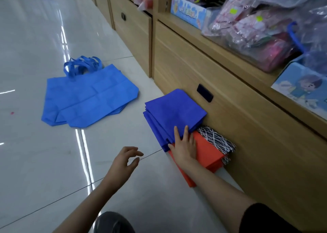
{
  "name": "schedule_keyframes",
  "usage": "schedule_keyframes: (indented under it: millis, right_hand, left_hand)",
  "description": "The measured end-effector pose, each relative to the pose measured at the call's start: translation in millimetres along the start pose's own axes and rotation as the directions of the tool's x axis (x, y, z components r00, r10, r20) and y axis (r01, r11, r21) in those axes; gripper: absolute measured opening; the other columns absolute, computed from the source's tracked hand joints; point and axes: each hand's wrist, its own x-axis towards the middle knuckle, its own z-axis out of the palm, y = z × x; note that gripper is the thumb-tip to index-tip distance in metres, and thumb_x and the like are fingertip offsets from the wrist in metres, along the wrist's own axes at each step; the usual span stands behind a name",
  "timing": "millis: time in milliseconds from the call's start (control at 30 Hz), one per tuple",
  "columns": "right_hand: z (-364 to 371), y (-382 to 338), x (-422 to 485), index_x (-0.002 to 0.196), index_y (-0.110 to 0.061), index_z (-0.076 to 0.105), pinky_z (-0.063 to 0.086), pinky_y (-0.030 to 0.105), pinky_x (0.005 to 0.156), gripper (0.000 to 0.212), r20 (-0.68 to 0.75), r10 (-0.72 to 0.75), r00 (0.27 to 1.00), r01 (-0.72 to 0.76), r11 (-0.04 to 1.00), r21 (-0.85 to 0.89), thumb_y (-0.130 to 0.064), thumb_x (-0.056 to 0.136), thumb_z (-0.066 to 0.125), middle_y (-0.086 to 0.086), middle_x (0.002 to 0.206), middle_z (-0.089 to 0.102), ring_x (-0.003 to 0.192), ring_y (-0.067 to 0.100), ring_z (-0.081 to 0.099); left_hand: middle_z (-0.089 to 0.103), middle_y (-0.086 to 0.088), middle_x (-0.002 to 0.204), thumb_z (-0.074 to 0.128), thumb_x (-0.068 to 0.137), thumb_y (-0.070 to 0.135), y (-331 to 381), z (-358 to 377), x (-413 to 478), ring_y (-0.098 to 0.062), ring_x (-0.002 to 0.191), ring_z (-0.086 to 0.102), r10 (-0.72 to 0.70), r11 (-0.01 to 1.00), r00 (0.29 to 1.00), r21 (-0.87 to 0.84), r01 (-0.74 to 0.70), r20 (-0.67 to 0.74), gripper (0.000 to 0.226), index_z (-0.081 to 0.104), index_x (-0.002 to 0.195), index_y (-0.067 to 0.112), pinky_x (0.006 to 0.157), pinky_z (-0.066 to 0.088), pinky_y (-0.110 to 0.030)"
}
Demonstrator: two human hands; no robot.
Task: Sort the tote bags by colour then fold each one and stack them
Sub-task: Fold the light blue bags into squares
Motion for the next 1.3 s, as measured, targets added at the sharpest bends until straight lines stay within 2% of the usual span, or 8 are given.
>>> schedule_keyframes:
  millis: [133, 233, 367, 500, 633, 1000, 1167, 1300]
  right_hand:
    - [-2.4, -13.2, 7.9, 0.152, -0.022, 0.000, 0.016, 0.043, 0.115, 0.072, -0.020, 0.030, 0.999, -0.029, 1.000, 0.011, -0.051, 0.097, 0.037, 0.017, 0.158, -0.005, 0.143, 0.035, 0.013]
    - [-13.0, -23.2, 0.5, 0.150, -0.021, 0.020, 0.019, 0.052, 0.112, 0.073, -0.167, 0.022, 0.986, -0.030, 0.998, -0.047, -0.052, 0.091, 0.048, 0.021, 0.156, 0.009, 0.141, 0.041, 0.019]
    - [-26.1, -66.6, 7.3, 0.123, -0.008, 0.061, 0.040, 0.053, 0.098, 0.045, -0.406, -0.311, 0.859, 0.313, 0.948, -0.062, -0.032, 0.085, 0.056, 0.021, 0.137, 0.049, 0.123, 0.040, 0.050]
    - [-24.5, -150.7, 37.8, 0.135, -0.012, 0.045, 0.027, 0.033, 0.109, 0.040, -0.043, -0.638, 0.769, 0.639, 0.766, 0.072, -0.028, 0.099, 0.037, 0.006, 0.145, 0.038, 0.132, 0.023, 0.034]
    - [22.2, -220.8, 84.9, 0.138, -0.014, 0.039, 0.030, 0.032, 0.104, 0.042, 0.198, -0.721, 0.664, 0.726, 0.685, 0.060, -0.030, 0.099, 0.041, 0.006, 0.143, 0.038, 0.127, 0.023, 0.037]
    - [108.4, -316.9, 171.3, 0.149, -0.015, 0.019, 0.006, 0.034, 0.116, 0.064, 0.166, -0.722, 0.672, 0.734, 0.679, -0.018, -0.044, 0.097, 0.042, 0.005, 0.159, 0.004, 0.145, 0.019, 0.008]
    - [141.1, -319.3, 171.6, 0.136, -0.011, 0.049, 0.029, 0.050, 0.108, 0.061, 0.049, -0.651, 0.758, 0.651, 0.759, 0.003, -0.047, 0.090, 0.029, 0.006, 0.148, 0.040, 0.136, 0.022, 0.039]
    - [154.5, -317.6, 140.5, 0.123, -0.015, 0.062, 0.040, 0.054, 0.099, 0.051, -0.049, -0.678, 0.734, 0.680, 0.732, 0.047, -0.035, 0.084, 0.037, 0.003, 0.134, 0.056, 0.121, 0.020, 0.055]
  left_hand:
    - [0.050, 0.009, 0.117, 0.055, 0.092, 0.012, -14.9, -9.5, -2.4, -0.005, 0.107, 0.051, -0.027, 0.999, 0.999, -0.027, 0.026, -0.022, 0.028, 0.060, 0.092, 0.039, 0.079, 0.035, -0.009]
    - [0.050, 0.009, 0.119, 0.054, 0.093, 0.013, -28.1, -18.5, -1.6, -0.005, 0.109, 0.052, -0.049, 0.998, 0.999, -0.025, 0.049, 0.004, 0.027, 0.060, 0.094, 0.039, 0.081, 0.037, -0.009]
    - [0.050, 0.008, 0.119, 0.055, 0.092, 0.012, -51.3, -48.0, 8.4, -0.006, 0.110, 0.051, -0.098, 0.995, 0.995, -0.029, 0.097, -0.035, 0.027, 0.060, 0.095, 0.038, 0.091, 0.035, -0.018]
    - [0.051, 0.004, 0.117, 0.055, 0.091, 0.010, -88.0, -88.4, 25.0, -0.007, 0.105, 0.052, -0.190, 0.982, 0.969, -0.024, 0.189, -0.156, 0.023, 0.061, 0.106, 0.026, 0.085, 0.034, -0.014]
    - [0.047, 0.004, 0.118, 0.056, 0.091, 0.011, -138.7, -115.3, 40.6, -0.011, 0.107, 0.051, -0.298, 0.954, 0.933, -0.016, 0.301, -0.204, 0.029, 0.057, 0.118, 0.020, 0.088, 0.036, -0.016]
    - [0.039, -0.001, 0.134, 0.058, 0.088, 0.012, -250.6, -147.3, 102.8, -0.016, 0.119, 0.047, -0.400, 0.911, 0.853, -0.041, 0.411, -0.335, 0.046, 0.047, 0.132, 0.019, 0.096, 0.039, -0.025]
    - [0.032, -0.011, 0.148, 0.061, 0.087, 0.021, -276.0, -147.6, 124.0, -0.027, 0.135, 0.033, -0.238, 0.913, 0.873, 0.207, 0.350, -0.427, 0.054, 0.044, 0.137, 0.017, 0.105, 0.030, -0.038]
    - [0.013, 0.010, 0.153, 0.035, 0.087, 0.065, -289.3, -140.8, 117.4, -0.014, 0.142, 0.008, -0.129, 0.853, 0.969, 0.475, 0.216, -0.209, 0.069, 0.030, 0.145, 0.029, 0.113, 0.012, -0.040]
